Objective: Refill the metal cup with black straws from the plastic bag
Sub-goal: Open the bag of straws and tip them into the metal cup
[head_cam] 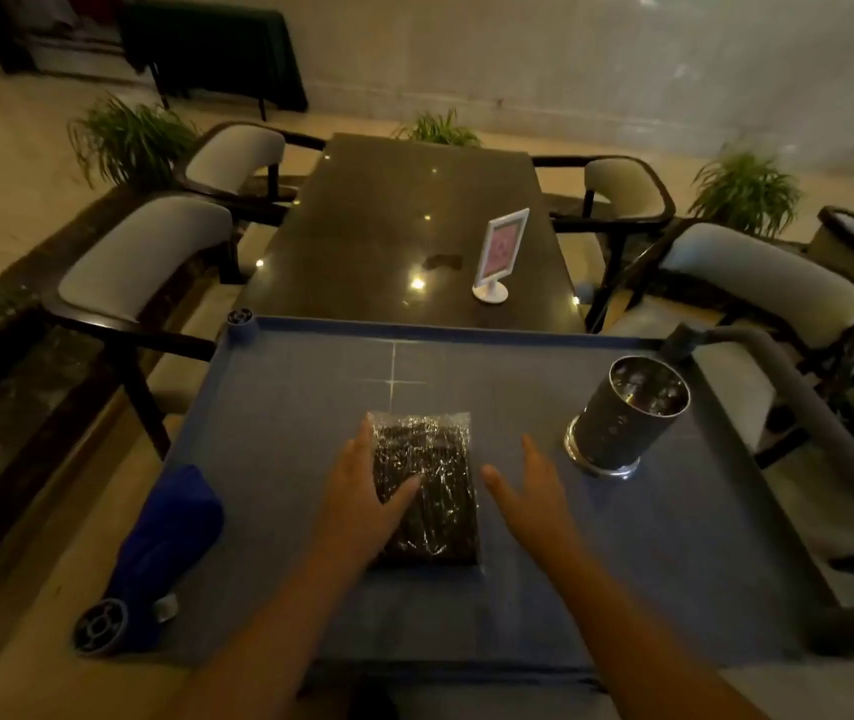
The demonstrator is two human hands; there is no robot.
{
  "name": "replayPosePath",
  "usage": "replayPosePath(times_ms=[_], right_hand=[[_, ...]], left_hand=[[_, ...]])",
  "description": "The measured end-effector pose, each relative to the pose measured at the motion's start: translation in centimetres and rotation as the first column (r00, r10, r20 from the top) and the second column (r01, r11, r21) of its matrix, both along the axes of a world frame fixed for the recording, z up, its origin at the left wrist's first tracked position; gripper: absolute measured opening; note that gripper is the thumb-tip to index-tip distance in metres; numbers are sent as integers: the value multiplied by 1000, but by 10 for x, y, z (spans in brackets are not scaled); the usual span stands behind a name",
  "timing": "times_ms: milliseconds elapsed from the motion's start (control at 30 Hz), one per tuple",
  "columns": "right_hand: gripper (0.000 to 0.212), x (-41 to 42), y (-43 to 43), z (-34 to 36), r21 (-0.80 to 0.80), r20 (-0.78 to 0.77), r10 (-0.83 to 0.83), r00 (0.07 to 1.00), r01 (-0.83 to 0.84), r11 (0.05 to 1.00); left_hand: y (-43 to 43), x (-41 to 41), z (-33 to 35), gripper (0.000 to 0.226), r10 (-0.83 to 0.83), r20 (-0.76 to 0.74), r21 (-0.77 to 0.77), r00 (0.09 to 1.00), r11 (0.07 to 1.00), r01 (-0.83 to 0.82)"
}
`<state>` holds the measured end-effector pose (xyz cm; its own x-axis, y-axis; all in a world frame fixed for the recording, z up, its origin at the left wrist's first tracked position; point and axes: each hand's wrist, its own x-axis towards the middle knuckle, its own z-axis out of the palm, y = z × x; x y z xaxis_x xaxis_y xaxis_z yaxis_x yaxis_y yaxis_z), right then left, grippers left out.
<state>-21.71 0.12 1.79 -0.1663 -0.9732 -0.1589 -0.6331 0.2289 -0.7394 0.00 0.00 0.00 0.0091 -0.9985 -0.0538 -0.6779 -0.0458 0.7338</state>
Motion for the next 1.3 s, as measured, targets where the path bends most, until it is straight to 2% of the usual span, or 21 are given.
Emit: replayPosePath(times_ms=[67,200,367,500,633,733,867,933,1000,1100,1300], right_hand=[[85,4,-7,-5,40,140,-60,988,55,998],[80,8,-15,-14,250,367,-215,905,127,960],[70,9,-25,-22,464,588,-379,714,86,882],[61,12,-30,-31,510,608,-428,668,84,856],[57,13,-34,-36,506,594,-413,690,78,859],[44,13,-36,-37,502,591,-389,707,55,863],[35,15,-38,-43,483,558,-345,755,43,874],[23,14,-37,-44,481,561,-321,763,15,877],[10,12,-34,-45,480,567,-306,764,-5,877],[6,9,-32,-45,473,576,-310,756,1,881],[13,-8,-26,-30,461,647,-314,695,-28,887]], left_hand=[[-2,0,-7,104,-3,-9,16,1000,1000,3],[7,-4,-15,102,56,-73,77,996,996,-50],[4,-10,-13,99,228,-148,213,962,958,-194],[-4,-10,-14,94,357,-229,336,906,902,-270],[-9,-8,-17,78,451,-331,439,829,851,-288],[-11,-9,-19,62,509,-414,530,755,809,-254],[-12,-11,-17,32,499,-434,561,750,801,-208],[-12,-12,-16,19,471,-439,566,765,806,-173],[-12,-13,-15,16,446,-446,565,776,813,-142],[-11,-17,-11,17,440,-479,569,759,814,-112],[-7,-31,4,17,462,-584,578,667,814,-58]])
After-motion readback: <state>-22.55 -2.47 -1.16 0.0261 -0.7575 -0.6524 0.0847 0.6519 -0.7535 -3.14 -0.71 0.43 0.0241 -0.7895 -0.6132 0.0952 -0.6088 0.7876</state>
